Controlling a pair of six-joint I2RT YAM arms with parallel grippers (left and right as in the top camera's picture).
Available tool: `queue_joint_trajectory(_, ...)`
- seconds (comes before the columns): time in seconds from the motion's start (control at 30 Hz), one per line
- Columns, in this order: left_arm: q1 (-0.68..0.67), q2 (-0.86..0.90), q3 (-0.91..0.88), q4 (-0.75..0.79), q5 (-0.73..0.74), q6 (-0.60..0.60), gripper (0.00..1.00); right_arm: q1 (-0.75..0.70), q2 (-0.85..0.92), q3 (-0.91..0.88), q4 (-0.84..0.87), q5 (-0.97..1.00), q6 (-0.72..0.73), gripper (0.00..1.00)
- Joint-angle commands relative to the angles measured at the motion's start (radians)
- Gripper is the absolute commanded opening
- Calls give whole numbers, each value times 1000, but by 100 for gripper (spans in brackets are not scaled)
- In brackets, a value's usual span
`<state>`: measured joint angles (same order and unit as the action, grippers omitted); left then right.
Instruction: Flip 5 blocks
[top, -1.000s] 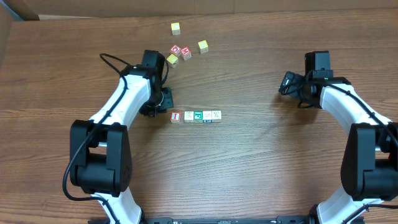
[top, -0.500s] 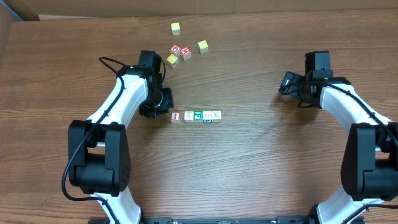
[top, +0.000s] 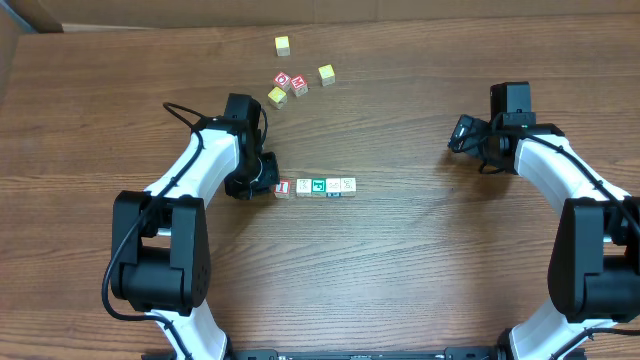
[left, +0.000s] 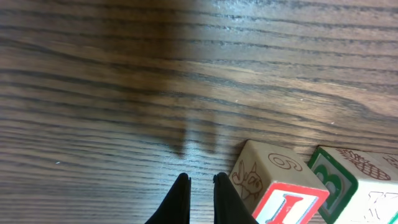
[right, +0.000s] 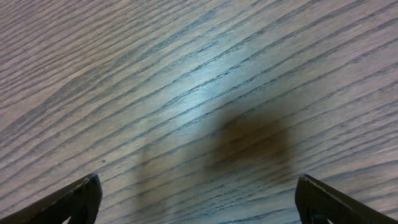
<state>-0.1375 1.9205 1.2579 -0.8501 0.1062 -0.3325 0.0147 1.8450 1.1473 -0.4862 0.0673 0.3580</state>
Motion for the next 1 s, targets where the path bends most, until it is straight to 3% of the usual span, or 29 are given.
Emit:
queue_joint_trajectory(0.0, -8, 4, -7, 13, 49, 18, 7, -4, 3, 18, 5, 10, -7, 100)
queue_joint_trajectory(0.97, -34, 4, -7, 47, 101, 14, 9, -4, 3, 18, 5, 10, -7, 100)
